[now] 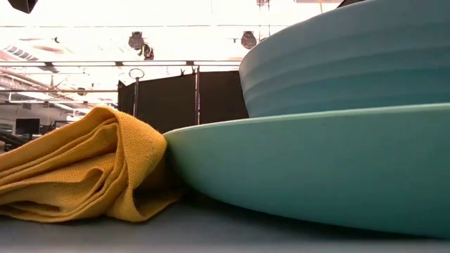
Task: Set up tray
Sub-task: Put the orange spoon on top of the yellow table napkin to the right of the orange fork
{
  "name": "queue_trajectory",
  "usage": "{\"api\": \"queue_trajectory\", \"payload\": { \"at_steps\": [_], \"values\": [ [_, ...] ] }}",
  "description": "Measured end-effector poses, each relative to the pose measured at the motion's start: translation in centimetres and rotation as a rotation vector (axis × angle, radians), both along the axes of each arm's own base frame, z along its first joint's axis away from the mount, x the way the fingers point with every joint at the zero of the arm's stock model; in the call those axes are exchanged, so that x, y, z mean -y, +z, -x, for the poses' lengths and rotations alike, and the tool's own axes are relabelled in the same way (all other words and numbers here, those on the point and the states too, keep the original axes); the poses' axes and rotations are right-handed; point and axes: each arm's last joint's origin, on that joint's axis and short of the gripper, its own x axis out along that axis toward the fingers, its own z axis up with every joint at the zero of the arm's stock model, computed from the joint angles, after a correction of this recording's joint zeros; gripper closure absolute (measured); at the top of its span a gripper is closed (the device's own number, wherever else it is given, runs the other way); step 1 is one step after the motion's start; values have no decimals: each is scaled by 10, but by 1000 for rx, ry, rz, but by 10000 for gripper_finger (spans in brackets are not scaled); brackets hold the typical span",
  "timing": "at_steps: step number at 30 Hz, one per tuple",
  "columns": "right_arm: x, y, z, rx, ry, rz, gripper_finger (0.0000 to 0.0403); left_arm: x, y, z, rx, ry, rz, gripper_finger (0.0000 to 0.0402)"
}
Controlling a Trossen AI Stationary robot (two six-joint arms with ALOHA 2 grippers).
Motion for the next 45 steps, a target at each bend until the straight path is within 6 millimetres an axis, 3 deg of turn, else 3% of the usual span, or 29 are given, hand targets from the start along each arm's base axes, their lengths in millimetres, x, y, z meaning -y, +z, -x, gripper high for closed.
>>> {"api": "queue_trajectory", "payload": {
  "at_steps": [9,20,37,45],
  "values": [
    [2,-25,-6,-33,11,-56,186,0,0,0,-7,-6,1,371],
    [7,-30,-5,-35,2,-52,194,-1,-2,1,-15,-1,-3,371],
    [6,-32,-3,-59,32,-48,342,-1,-2,2,-14,0,0,371],
    [6,-32,-3,-60,47,-50,393,-1,-2,2,-15,0,-1,371]
  ]
}}
